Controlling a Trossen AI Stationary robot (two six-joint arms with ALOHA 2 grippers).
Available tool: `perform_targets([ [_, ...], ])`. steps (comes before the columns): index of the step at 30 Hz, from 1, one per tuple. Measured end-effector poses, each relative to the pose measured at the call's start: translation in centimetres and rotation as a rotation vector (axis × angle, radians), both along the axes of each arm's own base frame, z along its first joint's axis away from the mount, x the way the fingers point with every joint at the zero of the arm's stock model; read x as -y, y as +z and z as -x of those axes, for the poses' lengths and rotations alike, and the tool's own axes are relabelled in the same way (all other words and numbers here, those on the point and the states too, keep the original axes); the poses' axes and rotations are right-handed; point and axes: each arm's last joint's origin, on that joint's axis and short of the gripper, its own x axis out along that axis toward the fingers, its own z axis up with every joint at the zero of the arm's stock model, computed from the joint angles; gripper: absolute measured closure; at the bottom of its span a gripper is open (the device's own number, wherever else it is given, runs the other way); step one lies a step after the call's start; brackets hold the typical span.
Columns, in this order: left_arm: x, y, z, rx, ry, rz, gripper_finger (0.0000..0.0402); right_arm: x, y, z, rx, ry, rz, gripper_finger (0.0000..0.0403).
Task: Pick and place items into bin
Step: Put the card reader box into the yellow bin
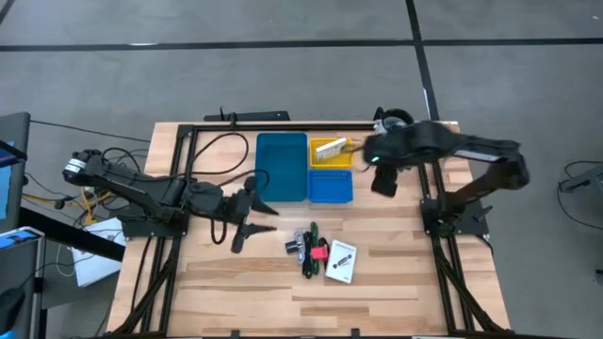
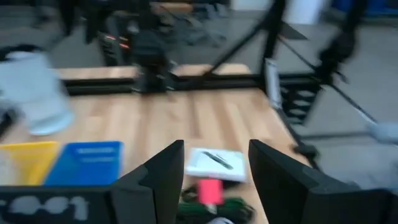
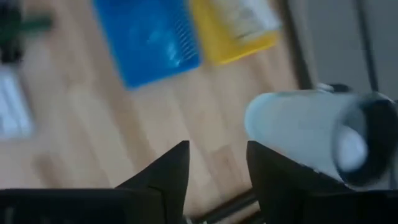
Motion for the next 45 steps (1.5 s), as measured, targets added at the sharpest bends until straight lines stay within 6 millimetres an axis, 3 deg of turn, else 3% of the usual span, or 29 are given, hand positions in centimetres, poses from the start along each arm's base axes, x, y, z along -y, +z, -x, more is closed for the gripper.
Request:
perform_targets([
  [5,-1.2,0.1,-0.8,0.043,0.187,0.018,0.0233,0.1,2.5,3.4,0.203,-0.19,0.055,0.0275],
  [12,-3.3,-1.0,-2.2,-0.009,0.238,0.097,0.0225,-0.5,3.7,6.1,0.292,-0.208,0.064,0.0286],
  [18,-4.6,-2.4,-3.5,-0.066,0.267,0.157,0.0187,-2.0,3.8,6.2,0.288,-0.088,0.036,0.0276],
  [25,-4.9,-4.2,-4.6,-0.154,0.275,0.263,0.0147,-5.0,3.7,4.6,0.366,0.083,0.022,0.0266],
  [29,-4.8,-4.6,-5.1,-0.165,0.278,0.273,0.0137,-6.7,1.7,3.8,0.382,0.153,0.042,0.0264],
  [35,-4.9,-4.5,-5.6,-0.139,0.197,0.339,0.0133,-8.4,-3.2,3.6,0.354,0.155,0.031,0.0273],
  [39,-5.7,-4.4,-5.7,-0.146,0.149,0.457,0.0133,-9.3,-6.2,3.7,0.356,0.144,0.021,0.0279],
  [45,-7.6,-4.3,-5.7,-0.159,0.179,0.593,0.0133,-10.4,-8.8,3.7,0.364,0.11,-0.003,0.028],
])
